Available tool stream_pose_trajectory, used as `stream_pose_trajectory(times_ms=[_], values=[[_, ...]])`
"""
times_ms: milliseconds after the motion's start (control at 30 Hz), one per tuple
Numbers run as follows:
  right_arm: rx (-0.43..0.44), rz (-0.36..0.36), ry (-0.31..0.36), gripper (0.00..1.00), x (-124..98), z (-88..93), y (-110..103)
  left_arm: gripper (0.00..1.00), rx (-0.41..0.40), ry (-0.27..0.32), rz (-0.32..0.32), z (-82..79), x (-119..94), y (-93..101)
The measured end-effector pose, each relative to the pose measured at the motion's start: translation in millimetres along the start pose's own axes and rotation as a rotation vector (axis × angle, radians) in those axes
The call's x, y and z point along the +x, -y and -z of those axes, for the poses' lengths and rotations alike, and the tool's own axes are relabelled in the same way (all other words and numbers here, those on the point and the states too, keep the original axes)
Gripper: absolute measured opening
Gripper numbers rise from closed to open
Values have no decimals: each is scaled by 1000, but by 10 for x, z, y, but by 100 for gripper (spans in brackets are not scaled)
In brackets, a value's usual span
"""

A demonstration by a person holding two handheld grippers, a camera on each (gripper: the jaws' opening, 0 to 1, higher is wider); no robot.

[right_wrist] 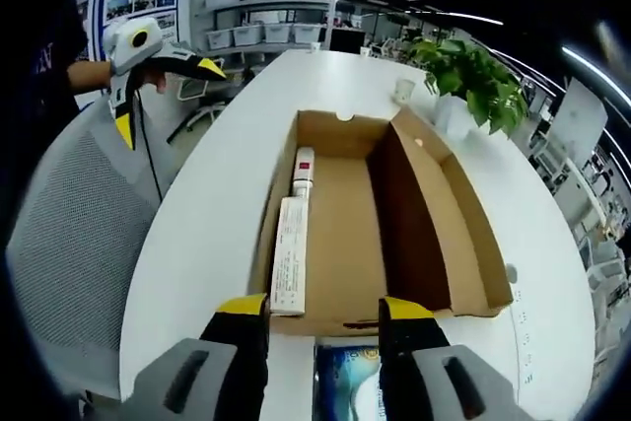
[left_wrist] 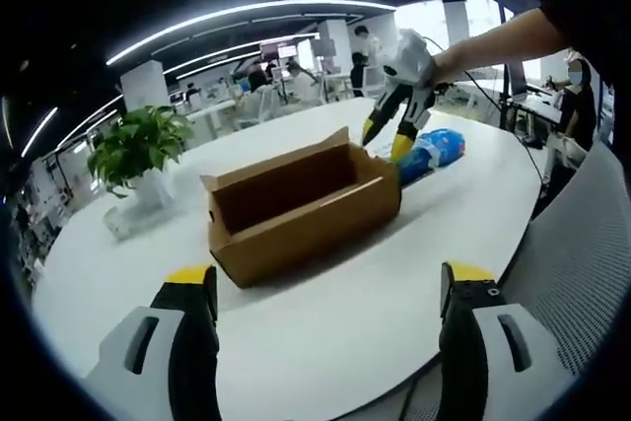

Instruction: Operate the shoe box by opening the lid, removing the specified soft item, and placing it in the target area until the item is outside and the box remains undamaged.

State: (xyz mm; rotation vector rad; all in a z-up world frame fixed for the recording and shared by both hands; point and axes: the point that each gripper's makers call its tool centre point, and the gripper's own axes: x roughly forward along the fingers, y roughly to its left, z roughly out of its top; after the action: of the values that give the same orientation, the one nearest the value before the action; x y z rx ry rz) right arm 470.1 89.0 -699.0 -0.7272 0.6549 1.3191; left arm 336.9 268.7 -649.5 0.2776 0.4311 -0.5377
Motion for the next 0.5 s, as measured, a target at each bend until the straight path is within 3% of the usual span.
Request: stream_pose_trajectory(times_ms=[500], values=[[-21,-66,-49,39,239,49,53,93,14,-22,3,35,12,22]])
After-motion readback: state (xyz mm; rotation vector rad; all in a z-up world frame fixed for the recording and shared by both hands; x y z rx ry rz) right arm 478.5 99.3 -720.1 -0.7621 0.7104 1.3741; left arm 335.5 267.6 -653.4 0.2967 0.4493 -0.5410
